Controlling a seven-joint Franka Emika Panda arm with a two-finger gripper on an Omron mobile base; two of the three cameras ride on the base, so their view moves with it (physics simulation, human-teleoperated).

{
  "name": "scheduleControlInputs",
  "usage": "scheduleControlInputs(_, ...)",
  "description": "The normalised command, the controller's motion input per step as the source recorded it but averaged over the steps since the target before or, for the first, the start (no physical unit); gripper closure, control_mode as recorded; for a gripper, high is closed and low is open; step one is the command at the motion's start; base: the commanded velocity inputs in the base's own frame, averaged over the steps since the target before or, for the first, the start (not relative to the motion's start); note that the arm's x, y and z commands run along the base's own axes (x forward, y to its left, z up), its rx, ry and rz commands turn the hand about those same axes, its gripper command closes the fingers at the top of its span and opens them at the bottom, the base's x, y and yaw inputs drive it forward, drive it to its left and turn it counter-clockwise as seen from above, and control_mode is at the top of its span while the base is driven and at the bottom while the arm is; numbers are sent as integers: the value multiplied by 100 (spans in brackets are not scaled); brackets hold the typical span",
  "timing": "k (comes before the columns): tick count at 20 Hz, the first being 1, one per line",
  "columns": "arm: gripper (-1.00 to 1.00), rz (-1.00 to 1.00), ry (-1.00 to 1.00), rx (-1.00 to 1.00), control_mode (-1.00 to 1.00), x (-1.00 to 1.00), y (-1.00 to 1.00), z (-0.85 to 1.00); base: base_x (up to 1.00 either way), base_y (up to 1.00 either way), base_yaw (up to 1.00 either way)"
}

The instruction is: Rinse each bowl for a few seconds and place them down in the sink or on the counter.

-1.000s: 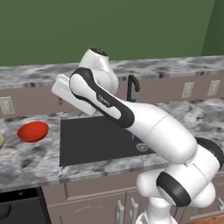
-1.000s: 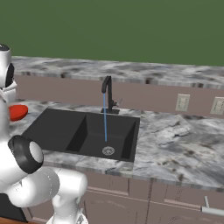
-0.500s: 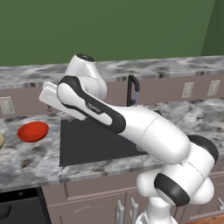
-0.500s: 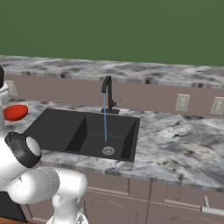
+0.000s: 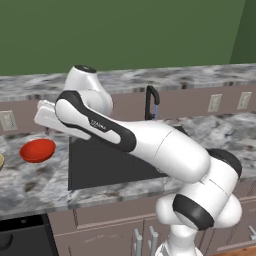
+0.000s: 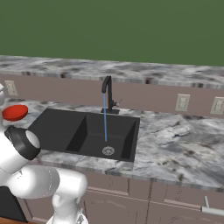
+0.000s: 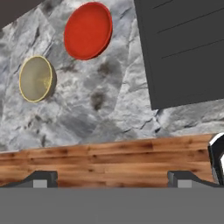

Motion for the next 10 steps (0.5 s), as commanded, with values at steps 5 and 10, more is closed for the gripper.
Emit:
scheduleControlInputs(5, -100, 8, -3, -4, -100, -3, 30, -14, 0, 0, 0)
scheduleControlInputs(10, -100, 1, -7, -3, -100, 0, 26, -19, 0, 0, 0)
